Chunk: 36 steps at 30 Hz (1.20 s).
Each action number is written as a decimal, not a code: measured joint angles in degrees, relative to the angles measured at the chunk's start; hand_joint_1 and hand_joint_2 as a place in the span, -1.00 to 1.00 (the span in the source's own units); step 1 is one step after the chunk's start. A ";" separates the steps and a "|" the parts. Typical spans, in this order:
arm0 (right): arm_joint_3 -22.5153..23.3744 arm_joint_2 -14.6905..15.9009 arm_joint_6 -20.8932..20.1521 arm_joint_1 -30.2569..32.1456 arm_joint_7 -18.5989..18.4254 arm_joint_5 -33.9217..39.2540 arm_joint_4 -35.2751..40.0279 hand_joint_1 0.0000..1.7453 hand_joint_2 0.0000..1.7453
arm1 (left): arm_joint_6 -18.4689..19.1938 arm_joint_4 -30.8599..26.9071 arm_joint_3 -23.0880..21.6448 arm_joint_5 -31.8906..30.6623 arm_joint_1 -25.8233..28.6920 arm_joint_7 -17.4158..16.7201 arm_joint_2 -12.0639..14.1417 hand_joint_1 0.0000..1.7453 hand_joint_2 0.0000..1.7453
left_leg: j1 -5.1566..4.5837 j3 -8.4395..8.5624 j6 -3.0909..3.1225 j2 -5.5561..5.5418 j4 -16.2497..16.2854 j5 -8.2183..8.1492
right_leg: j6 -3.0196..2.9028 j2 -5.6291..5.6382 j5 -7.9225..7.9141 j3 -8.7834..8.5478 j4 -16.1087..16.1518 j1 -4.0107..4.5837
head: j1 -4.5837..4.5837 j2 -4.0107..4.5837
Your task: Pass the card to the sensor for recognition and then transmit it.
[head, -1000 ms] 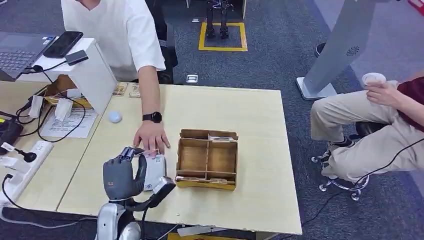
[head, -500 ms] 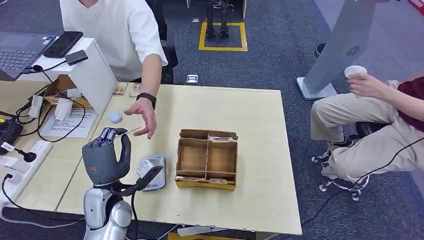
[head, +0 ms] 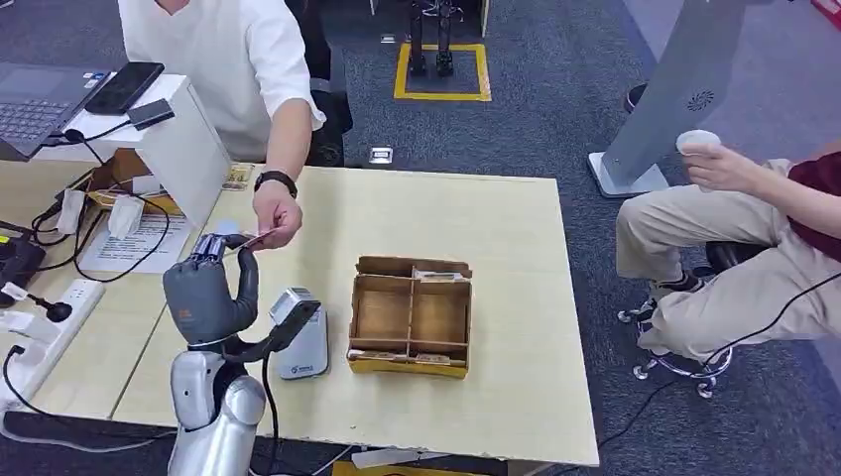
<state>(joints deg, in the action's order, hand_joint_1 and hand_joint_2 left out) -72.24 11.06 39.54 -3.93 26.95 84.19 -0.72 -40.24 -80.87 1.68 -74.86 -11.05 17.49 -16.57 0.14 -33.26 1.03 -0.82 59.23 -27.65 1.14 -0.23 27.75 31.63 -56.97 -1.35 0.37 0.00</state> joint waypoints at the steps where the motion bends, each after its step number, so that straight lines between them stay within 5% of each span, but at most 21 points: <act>1: 0.00 0.00 0.00 0.00 0.00 0.00 0.00 -1.00 1.00 | 0.00 0.09 0.00 0.00 -0.03 0.00 -0.02 1.00 1.00 | 0.00 -0.01 0.00 0.00 0.00 0.00 | 0.00 0.00 0.00 0.01 0.00 0.00 | 0.00 0.00; 20: -1.11 -0.02 0.00 -0.72 -0.61 -0.79 0.02 -1.00 1.00 | 0.00 6.23 1.20 -1.40 -5.82 -4.72 0.61 1.00 1.00 | 0.00 -0.02 -0.01 -0.02 0.00 0.05 | 0.01 -0.04 -0.02 0.00 0.00 0.00 | 0.00 -0.02; 21: -1.11 -0.02 0.00 -0.75 -0.63 -0.79 0.02 -1.00 1.00 | 0.00 6.34 1.20 -1.42 -5.94 -4.81 0.63 -1.00 1.00 | 0.00 -0.02 -0.01 -0.02 0.00 0.05 | 0.00 -0.04 -0.03 0.00 0.00 0.00 | 0.00 0.00; 26: -1.29 -0.02 0.00 -0.87 -0.92 -0.68 0.02 -1.00 1.00 | 0.00 8.98 1.36 -0.52 -7.57 -6.27 0.96 -1.00 1.00 | 0.00 -0.03 -0.02 -0.02 0.00 0.04 | -0.02 -0.01 -0.04 0.01 -0.01 0.00 | 0.00 -0.02; 28: -1.16 0.00 0.00 -0.40 -1.01 -0.35 0.00 -1.00 1.00 | 0.00 5.83 1.81 2.32 -5.77 -1.53 0.28 -1.00 1.00 | 0.00 -0.10 -0.02 -0.03 0.00 0.02 | 0.00 -0.02 -0.01 0.07 0.00 0.00 | 0.00 0.00; 31: -0.98 0.00 0.02 -0.06 -0.79 -0.33 0.00 -1.00 1.00 | -0.02 3.54 1.95 3.47 -4.28 0.87 -0.15 -1.00 1.00 | 0.00 -0.10 -0.02 -0.03 0.00 0.02 | 0.00 -0.02 -0.01 0.07 0.00 0.00 | 0.00 0.00; 32: -0.88 0.00 0.00 0.08 -0.53 -0.24 0.00 -1.00 1.00 | -0.02 2.48 1.99 3.95 -3.64 1.85 -0.41 -1.00 -1.00 | 0.00 -0.10 -0.02 -0.03 0.00 0.02 | 0.00 -0.02 -0.01 0.07 0.00 0.00 | 0.00 0.00; 35: -0.55 0.00 0.00 0.50 -0.33 -0.17 0.00 -1.00 1.00 | -0.02 -0.35 2.27 5.11 -2.31 4.19 -0.63 -1.00 -1.00 | 0.01 -0.10 -0.02 -0.03 0.00 0.02 | 0.00 -0.02 -0.01 0.07 0.00 0.01 | 0.00 -0.02; 36: -0.30 0.02 0.00 0.67 -0.33 -0.17 0.00 -1.00 1.00 | -0.02 -1.23 2.34 5.51 -2.08 4.81 -0.63 -1.00 1.00 | 0.01 -0.10 -0.03 -0.03 0.00 0.02 | 0.00 -0.02 -0.01 0.06 0.00 0.01 | 0.00 0.00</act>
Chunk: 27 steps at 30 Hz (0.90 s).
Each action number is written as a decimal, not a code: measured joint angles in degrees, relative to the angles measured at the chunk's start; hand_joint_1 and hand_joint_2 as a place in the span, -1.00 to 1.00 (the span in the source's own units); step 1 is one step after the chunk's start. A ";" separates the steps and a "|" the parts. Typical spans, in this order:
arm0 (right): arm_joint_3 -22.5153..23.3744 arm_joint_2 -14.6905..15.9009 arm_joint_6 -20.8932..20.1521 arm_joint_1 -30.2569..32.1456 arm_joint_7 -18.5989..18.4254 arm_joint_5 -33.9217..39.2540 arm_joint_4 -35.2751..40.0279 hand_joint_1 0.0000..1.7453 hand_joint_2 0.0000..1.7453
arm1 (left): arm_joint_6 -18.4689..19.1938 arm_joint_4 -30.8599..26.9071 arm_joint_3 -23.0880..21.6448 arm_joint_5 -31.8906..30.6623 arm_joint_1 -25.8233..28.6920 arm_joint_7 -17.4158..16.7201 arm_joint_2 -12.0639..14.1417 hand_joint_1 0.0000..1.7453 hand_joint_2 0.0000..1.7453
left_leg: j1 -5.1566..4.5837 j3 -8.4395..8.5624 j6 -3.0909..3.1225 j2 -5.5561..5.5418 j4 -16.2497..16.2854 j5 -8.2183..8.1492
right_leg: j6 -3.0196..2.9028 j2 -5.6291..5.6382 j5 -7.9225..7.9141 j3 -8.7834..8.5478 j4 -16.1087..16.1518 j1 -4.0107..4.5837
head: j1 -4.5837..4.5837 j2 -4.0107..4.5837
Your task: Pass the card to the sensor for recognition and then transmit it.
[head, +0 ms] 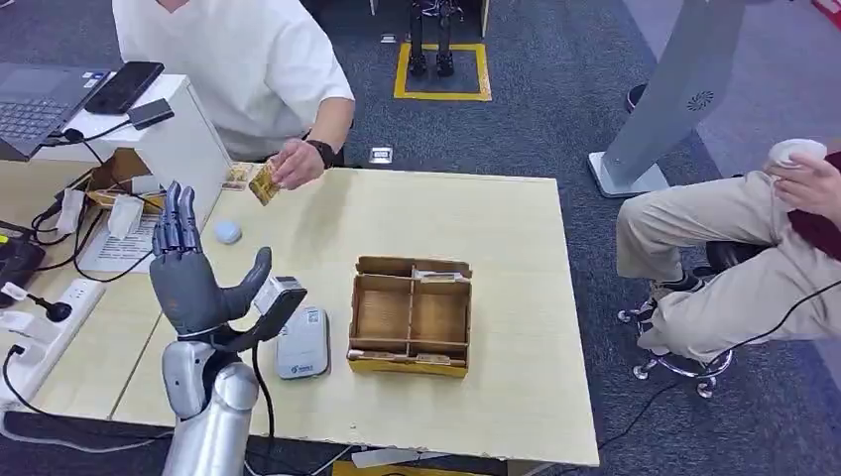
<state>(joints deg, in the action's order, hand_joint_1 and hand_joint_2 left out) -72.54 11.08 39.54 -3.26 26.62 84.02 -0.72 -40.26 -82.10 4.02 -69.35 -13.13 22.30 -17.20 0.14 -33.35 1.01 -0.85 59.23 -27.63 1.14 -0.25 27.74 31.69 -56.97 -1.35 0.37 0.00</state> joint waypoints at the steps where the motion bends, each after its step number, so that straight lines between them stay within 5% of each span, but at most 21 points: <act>1: 0.20 0.00 0.02 0.11 0.02 0.00 0.00 -1.00 1.00 | 0.00 -0.76 0.00 0.35 0.18 0.52 0.00 -1.00 1.00 | 0.00 0.00 0.00 -0.01 0.00 0.00 | 0.00 -0.01 0.00 0.00 0.00 0.00 | 0.00 -0.02; 27: 4.50 0.07 0.02 1.87 2.08 0.33 0.00 -1.00 1.00 | 0.04 -10.18 0.24 15.52 6.91 14.58 0.48 -1.00 1.00 | 0.00 -0.03 0.00 -0.04 0.00 0.00 | 0.00 -0.04 0.01 0.03 0.01 0.00 | 0.00 0.00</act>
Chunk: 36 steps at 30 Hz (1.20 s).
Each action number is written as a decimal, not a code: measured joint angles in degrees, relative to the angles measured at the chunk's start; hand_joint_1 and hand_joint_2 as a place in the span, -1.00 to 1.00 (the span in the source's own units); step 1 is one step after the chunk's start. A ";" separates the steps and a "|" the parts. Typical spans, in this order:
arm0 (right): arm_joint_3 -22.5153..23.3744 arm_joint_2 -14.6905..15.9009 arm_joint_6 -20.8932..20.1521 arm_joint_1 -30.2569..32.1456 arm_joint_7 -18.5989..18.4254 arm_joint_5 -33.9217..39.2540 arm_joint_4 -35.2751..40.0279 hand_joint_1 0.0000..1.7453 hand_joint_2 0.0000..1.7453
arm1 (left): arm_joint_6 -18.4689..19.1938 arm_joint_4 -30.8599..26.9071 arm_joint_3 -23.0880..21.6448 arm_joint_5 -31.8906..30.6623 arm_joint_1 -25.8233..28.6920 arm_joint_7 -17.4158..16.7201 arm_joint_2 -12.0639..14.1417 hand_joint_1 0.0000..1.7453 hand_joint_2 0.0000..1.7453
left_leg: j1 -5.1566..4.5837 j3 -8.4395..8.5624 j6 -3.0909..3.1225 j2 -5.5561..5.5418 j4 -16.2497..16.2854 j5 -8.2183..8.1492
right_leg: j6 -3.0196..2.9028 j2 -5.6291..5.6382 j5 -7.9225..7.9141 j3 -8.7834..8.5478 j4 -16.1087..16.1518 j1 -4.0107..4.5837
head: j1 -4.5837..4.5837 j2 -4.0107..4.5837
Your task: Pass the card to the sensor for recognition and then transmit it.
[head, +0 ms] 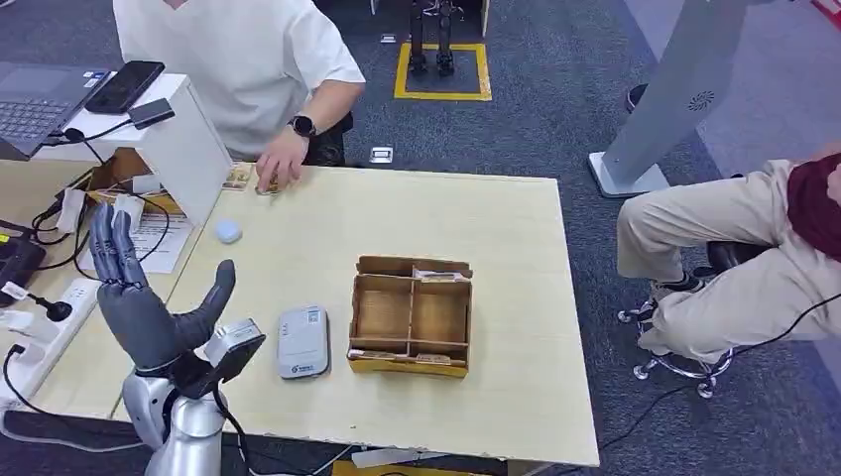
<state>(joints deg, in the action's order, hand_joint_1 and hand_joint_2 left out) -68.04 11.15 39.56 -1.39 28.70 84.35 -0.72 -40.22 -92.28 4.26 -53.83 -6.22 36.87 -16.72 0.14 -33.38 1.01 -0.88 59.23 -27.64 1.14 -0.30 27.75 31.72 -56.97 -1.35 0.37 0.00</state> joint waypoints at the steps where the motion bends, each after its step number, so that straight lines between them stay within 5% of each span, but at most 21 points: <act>1: 0.18 0.00 -0.02 0.04 0.07 0.02 0.00 -1.00 1.00 | 0.18 -0.15 -0.04 0.77 0.31 0.20 0.00 -1.00 1.00 | 0.00 0.00 0.00 0.01 0.00 0.00 | 0.00 0.01 0.00 0.00 0.00 0.00 | 0.02 0.00; 5: 0.76 -0.02 -0.02 0.55 1.51 0.66 0.00 -1.00 1.00 | 4.66 -1.73 -6.72 16.69 5.83 3.04 1.12 -1.00 1.00 | -0.01 -0.01 0.04 0.03 0.00 -0.03 | 0.02 0.04 0.02 0.02 0.03 -0.01 | 0.00 0.00; 10: 1.68 -0.02 -0.02 0.91 3.10 1.46 0.00 -1.00 1.00 | 11.92 -3.26 -17.25 28.56 9.14 3.26 4.82 -1.00 1.00 | -0.02 -0.05 0.05 0.01 0.00 -0.04 | 0.07 0.01 0.05 0.06 0.04 -0.02 | 0.00 -0.02; 14: 2.07 -0.02 -0.02 1.03 3.69 1.92 0.00 -1.00 1.00 | 17.07 -3.45 -23.69 32.44 9.64 3.26 7.43 -1.00 1.00 | -0.01 -0.04 0.05 0.01 0.00 -0.04 | 0.06 0.02 0.05 0.05 0.04 -0.02 | 0.00 -0.02; 20: 2.12 -0.02 -0.02 1.17 3.93 2.05 0.00 -1.00 1.00 | 18.21 -3.45 -28.13 33.22 9.87 3.26 9.62 -1.00 1.00 | -0.01 -0.03 0.05 0.01 0.00 -0.04 | 0.06 0.02 0.05 0.05 0.04 -0.02 | 0.00 -0.02; 25: 2.16 -0.02 -0.02 1.21 4.44 2.23 0.00 -1.00 1.00 | 21.61 -3.45 -31.23 32.07 9.77 3.26 11.74 -1.00 1.00 | -0.01 -0.04 0.05 0.01 0.00 -0.04 | 0.06 0.02 0.05 0.06 0.04 -0.02 | 0.00 -0.02; 32: 3.58 -0.02 -0.02 1.76 5.29 2.25 0.00 -1.00 1.00 | 21.34 -3.13 -34.20 25.08 8.97 1.25 14.23 -1.00 1.00 | -0.01 -0.04 0.05 0.01 0.00 -0.04 | 0.06 0.02 0.05 0.06 0.04 -0.02 | 0.00 -0.02; 34: 3.98 -0.02 -0.02 1.93 4.94 2.21 -0.02 -1.00 1.00 | 18.59 -2.60 -34.40 18.34 8.82 -1.76 14.73 -1.00 1.00 | -0.01 -0.03 0.05 0.03 0.00 -0.04 | 0.06 0.04 0.05 0.07 0.04 -0.02 | 0.00 -0.02; 36: 4.09 0.15 0.00 2.05 3.38 2.01 -0.02 -1.00 1.00 | 12.34 -1.18 -34.40 3.05 8.27 -9.83 14.99 -1.00 1.00 | -0.01 -0.04 0.05 0.02 0.00 -0.04 | 0.06 0.03 0.05 0.06 0.04 -0.02 | -0.02 -0.02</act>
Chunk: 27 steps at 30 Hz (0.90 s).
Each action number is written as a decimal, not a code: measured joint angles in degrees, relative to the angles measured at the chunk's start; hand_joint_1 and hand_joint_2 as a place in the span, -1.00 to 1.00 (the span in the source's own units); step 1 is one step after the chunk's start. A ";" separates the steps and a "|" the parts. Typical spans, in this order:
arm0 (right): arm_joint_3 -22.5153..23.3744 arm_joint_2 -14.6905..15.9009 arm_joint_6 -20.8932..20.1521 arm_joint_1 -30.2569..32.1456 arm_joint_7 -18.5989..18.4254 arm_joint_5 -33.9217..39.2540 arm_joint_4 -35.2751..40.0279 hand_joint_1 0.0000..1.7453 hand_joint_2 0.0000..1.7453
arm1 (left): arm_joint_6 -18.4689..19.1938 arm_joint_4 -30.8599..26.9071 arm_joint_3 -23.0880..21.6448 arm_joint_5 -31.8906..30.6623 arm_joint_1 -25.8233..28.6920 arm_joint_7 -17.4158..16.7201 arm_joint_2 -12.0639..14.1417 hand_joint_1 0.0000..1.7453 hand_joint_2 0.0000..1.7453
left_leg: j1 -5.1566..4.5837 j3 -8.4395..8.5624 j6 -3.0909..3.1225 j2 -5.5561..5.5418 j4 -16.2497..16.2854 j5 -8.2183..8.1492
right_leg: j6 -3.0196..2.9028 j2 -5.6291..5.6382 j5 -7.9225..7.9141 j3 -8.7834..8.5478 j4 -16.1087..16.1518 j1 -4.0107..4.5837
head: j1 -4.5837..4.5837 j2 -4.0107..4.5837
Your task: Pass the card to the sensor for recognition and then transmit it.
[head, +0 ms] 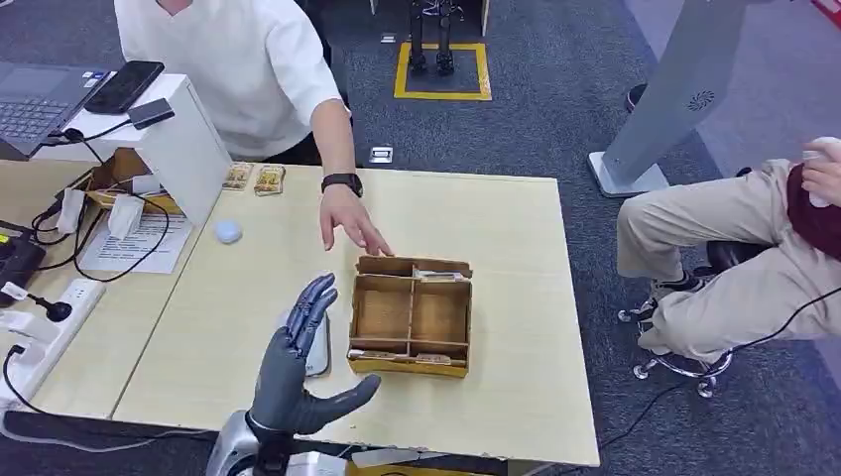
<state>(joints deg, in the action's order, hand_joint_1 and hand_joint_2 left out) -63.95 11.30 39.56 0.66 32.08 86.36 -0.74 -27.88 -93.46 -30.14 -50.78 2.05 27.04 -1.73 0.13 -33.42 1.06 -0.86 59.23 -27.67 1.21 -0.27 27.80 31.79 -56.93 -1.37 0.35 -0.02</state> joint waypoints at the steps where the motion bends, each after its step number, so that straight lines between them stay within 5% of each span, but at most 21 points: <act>1: 0.00 0.13 0.00 0.02 -0.74 -0.09 0.00 -1.00 1.00 | -2.09 0.79 0.00 -6.31 -0.31 -3.47 0.13 -1.00 1.00 | 0.00 0.00 0.00 0.00 0.00 0.00 | 0.00 0.00 0.00 -0.01 0.00 0.00 | 0.02 0.02; 16: -0.09 1.77 -0.02 0.47 -2.53 -0.31 -0.02 -1.00 1.00 | -4.29 5.75 -1.77 -21.83 -2.73 -13.41 2.93 -1.00 1.00 | 0.00 0.00 0.00 0.02 0.00 0.00 | 0.00 0.03 0.00 0.01 0.00 0.00 | 0.00 0.00; 27: -0.31 2.34 0.00 0.48 -2.29 0.44 -0.02 -1.00 1.00 | -3.27 7.41 -4.68 -22.96 -4.10 -15.11 4.61 -1.00 1.00 | 0.00 -0.01 0.00 0.02 0.00 0.00 | 0.00 0.03 0.00 0.01 0.00 0.00 | 0.02 0.00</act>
<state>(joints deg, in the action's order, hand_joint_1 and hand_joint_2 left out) -64.26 13.64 39.56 1.15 29.79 86.79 -0.77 -31.15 -86.05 -34.82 -73.75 -2.05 11.93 2.89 0.13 -33.43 1.06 -0.84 59.23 -27.67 1.21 -0.24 27.80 31.80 -56.93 -1.37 0.37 -0.02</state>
